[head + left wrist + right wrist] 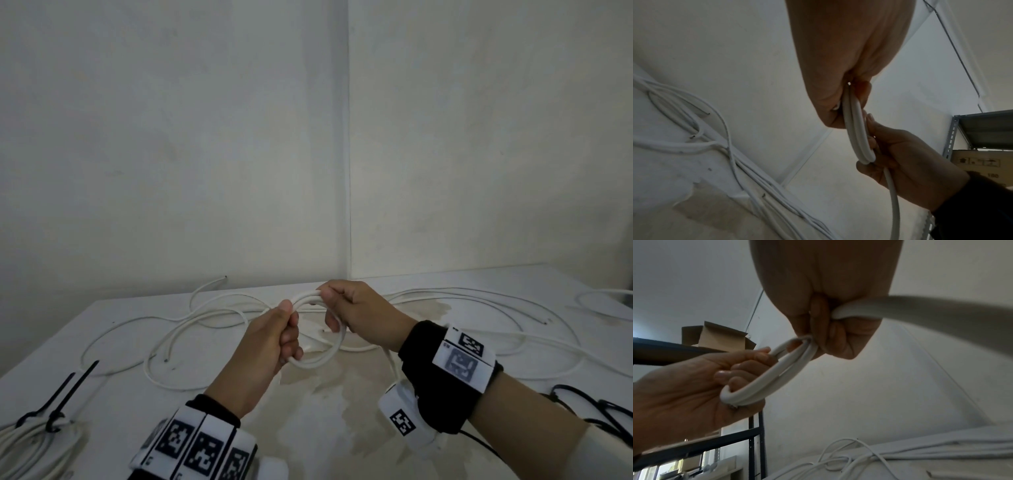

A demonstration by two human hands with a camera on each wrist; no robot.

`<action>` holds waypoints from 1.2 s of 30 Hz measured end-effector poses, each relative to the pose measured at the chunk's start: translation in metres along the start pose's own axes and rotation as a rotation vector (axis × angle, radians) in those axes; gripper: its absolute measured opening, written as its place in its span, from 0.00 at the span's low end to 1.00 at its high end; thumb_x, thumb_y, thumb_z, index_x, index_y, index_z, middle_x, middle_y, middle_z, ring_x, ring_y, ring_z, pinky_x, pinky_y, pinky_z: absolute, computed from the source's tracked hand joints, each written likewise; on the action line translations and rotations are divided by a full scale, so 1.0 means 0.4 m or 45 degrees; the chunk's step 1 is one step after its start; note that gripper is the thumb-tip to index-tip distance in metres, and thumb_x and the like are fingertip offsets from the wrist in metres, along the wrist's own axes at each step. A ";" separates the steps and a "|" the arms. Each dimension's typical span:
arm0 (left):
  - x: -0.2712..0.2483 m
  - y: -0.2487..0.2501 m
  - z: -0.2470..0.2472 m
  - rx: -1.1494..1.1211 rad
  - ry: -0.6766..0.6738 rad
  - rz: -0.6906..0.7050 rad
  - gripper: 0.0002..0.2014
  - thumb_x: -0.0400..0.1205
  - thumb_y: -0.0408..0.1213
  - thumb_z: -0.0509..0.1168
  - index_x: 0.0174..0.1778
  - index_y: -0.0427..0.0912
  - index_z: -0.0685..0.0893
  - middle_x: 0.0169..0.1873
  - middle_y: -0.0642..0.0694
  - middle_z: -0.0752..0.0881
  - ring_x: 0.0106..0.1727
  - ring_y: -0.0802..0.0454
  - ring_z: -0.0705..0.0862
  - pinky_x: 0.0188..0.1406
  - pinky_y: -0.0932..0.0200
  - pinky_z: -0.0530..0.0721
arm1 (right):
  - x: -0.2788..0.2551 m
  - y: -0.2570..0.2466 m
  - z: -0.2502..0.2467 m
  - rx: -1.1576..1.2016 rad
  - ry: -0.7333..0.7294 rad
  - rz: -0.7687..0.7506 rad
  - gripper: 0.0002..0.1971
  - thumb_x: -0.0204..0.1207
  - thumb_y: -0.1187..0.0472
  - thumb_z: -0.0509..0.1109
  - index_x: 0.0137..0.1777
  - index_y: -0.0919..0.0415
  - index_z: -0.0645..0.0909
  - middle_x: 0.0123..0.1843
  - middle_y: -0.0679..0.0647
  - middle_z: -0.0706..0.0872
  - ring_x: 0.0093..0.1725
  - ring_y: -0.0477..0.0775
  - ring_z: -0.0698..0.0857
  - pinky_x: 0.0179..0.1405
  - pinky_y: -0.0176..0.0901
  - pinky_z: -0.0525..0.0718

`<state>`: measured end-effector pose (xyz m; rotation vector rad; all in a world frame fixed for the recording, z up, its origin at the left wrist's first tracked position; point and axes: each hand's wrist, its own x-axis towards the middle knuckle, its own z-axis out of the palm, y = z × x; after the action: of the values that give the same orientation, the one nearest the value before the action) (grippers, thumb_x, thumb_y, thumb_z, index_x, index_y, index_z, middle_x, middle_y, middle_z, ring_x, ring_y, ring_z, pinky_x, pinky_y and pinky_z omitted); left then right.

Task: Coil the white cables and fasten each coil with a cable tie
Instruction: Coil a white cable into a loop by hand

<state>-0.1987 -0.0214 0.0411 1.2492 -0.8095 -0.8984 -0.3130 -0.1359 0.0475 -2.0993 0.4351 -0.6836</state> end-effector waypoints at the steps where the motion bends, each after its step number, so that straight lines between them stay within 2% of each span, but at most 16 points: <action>1: 0.003 0.001 -0.005 -0.040 0.026 0.003 0.17 0.87 0.41 0.51 0.33 0.40 0.73 0.15 0.55 0.65 0.15 0.60 0.63 0.26 0.63 0.74 | -0.002 0.004 -0.004 -0.022 0.013 0.002 0.14 0.85 0.61 0.54 0.41 0.62 0.75 0.26 0.47 0.77 0.20 0.37 0.72 0.25 0.24 0.69; 4: 0.014 0.008 -0.044 -0.275 0.149 0.029 0.18 0.87 0.41 0.51 0.32 0.40 0.72 0.13 0.55 0.65 0.13 0.61 0.63 0.18 0.67 0.74 | -0.016 0.039 -0.025 -0.092 0.092 0.032 0.13 0.85 0.61 0.53 0.51 0.64 0.80 0.28 0.48 0.77 0.20 0.36 0.72 0.25 0.25 0.68; 6: 0.020 0.012 -0.078 -0.387 0.204 0.059 0.18 0.87 0.41 0.50 0.32 0.40 0.72 0.13 0.55 0.65 0.12 0.62 0.63 0.16 0.70 0.73 | -0.027 0.077 -0.039 -0.148 0.146 0.066 0.14 0.85 0.61 0.53 0.54 0.65 0.81 0.27 0.47 0.72 0.22 0.39 0.69 0.25 0.27 0.66; 8: 0.025 0.014 -0.103 -0.444 0.235 0.086 0.18 0.87 0.42 0.49 0.32 0.41 0.71 0.13 0.55 0.66 0.13 0.62 0.64 0.16 0.71 0.74 | -0.038 0.112 -0.045 -0.202 0.168 0.095 0.12 0.85 0.61 0.54 0.51 0.61 0.80 0.28 0.47 0.71 0.27 0.42 0.69 0.28 0.30 0.68; 10: 0.032 0.017 -0.118 -0.504 0.278 0.121 0.18 0.87 0.42 0.49 0.32 0.41 0.71 0.13 0.56 0.66 0.13 0.62 0.64 0.17 0.71 0.73 | -0.041 0.139 -0.044 -0.242 0.179 0.122 0.09 0.84 0.60 0.55 0.46 0.56 0.76 0.30 0.49 0.73 0.32 0.49 0.73 0.36 0.39 0.74; 12: 0.041 0.031 -0.134 -0.565 0.332 0.182 0.18 0.88 0.42 0.49 0.32 0.42 0.70 0.12 0.56 0.66 0.12 0.62 0.65 0.17 0.72 0.73 | -0.038 0.159 -0.046 -0.318 0.161 0.153 0.09 0.84 0.59 0.54 0.42 0.52 0.72 0.32 0.49 0.75 0.35 0.52 0.74 0.40 0.45 0.74; 16: 0.053 0.062 -0.178 -0.574 0.437 0.275 0.18 0.87 0.44 0.49 0.32 0.44 0.70 0.11 0.56 0.66 0.12 0.61 0.65 0.18 0.73 0.74 | -0.034 0.185 -0.063 -0.524 0.060 0.228 0.09 0.85 0.57 0.51 0.45 0.58 0.69 0.34 0.50 0.74 0.32 0.50 0.69 0.34 0.40 0.67; 18: 0.055 0.069 -0.190 -0.490 0.493 0.314 0.18 0.88 0.44 0.49 0.32 0.44 0.70 0.12 0.57 0.66 0.13 0.61 0.65 0.20 0.71 0.75 | -0.025 0.184 -0.060 -0.665 0.037 0.139 0.09 0.86 0.58 0.51 0.46 0.59 0.70 0.35 0.51 0.74 0.34 0.51 0.70 0.36 0.40 0.68; 20: 0.059 0.068 -0.186 -0.405 0.537 0.331 0.18 0.88 0.43 0.49 0.32 0.45 0.70 0.12 0.57 0.67 0.14 0.61 0.65 0.26 0.68 0.75 | -0.011 0.180 -0.040 -0.908 0.028 -0.020 0.13 0.85 0.59 0.52 0.47 0.61 0.76 0.39 0.56 0.77 0.40 0.57 0.74 0.43 0.47 0.71; 21: 0.063 0.065 -0.179 -0.359 0.550 0.338 0.18 0.88 0.42 0.49 0.32 0.45 0.70 0.12 0.57 0.67 0.14 0.61 0.65 0.30 0.66 0.74 | -0.004 0.182 -0.024 -1.028 0.052 -0.138 0.16 0.84 0.58 0.52 0.46 0.63 0.79 0.39 0.59 0.79 0.39 0.59 0.77 0.41 0.49 0.74; 22: 0.068 0.059 -0.171 -0.310 0.558 0.350 0.18 0.88 0.42 0.48 0.32 0.45 0.70 0.12 0.57 0.67 0.14 0.61 0.65 0.32 0.64 0.73 | 0.002 0.185 -0.008 -1.125 0.073 -0.251 0.18 0.80 0.57 0.52 0.42 0.63 0.81 0.35 0.59 0.81 0.35 0.60 0.79 0.34 0.49 0.75; 24: 0.079 0.048 -0.153 -0.192 0.568 0.389 0.18 0.88 0.40 0.47 0.32 0.45 0.69 0.14 0.56 0.69 0.15 0.62 0.66 0.33 0.63 0.72 | 0.003 0.182 0.014 -1.206 0.059 -0.397 0.16 0.73 0.57 0.54 0.34 0.59 0.82 0.28 0.53 0.81 0.25 0.56 0.80 0.21 0.42 0.75; 26: 0.087 0.036 -0.139 -0.071 0.576 0.433 0.17 0.88 0.39 0.47 0.32 0.44 0.70 0.21 0.50 0.69 0.17 0.62 0.67 0.33 0.63 0.73 | 0.002 0.172 0.039 -1.271 0.060 -0.553 0.15 0.71 0.57 0.55 0.34 0.55 0.84 0.27 0.48 0.82 0.24 0.51 0.80 0.21 0.36 0.75; 29: 0.092 0.021 -0.127 0.039 0.561 0.478 0.17 0.88 0.37 0.47 0.33 0.44 0.70 0.26 0.47 0.66 0.20 0.61 0.68 0.35 0.60 0.71 | -0.012 0.132 0.074 -1.303 -0.017 -0.707 0.14 0.73 0.55 0.54 0.38 0.54 0.83 0.27 0.45 0.82 0.25 0.48 0.79 0.22 0.34 0.75; 33: 0.094 0.006 -0.121 0.236 0.597 0.509 0.17 0.88 0.38 0.46 0.33 0.44 0.69 0.28 0.47 0.67 0.28 0.53 0.66 0.34 0.61 0.69 | -0.024 0.085 0.103 -1.194 -0.004 -0.918 0.13 0.77 0.58 0.56 0.37 0.59 0.80 0.30 0.50 0.82 0.26 0.51 0.79 0.25 0.36 0.75; 36: 0.094 -0.007 -0.121 0.386 0.628 0.492 0.16 0.88 0.40 0.47 0.34 0.46 0.70 0.29 0.48 0.70 0.29 0.52 0.69 0.32 0.62 0.69 | -0.035 0.050 0.119 -1.075 0.053 -0.997 0.20 0.84 0.58 0.50 0.37 0.61 0.80 0.30 0.52 0.81 0.26 0.52 0.76 0.25 0.39 0.72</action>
<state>-0.1392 -0.0348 0.0323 1.4330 -0.7633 -0.1422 -0.2961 -0.1097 0.0039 -3.1036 -0.1574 -1.1134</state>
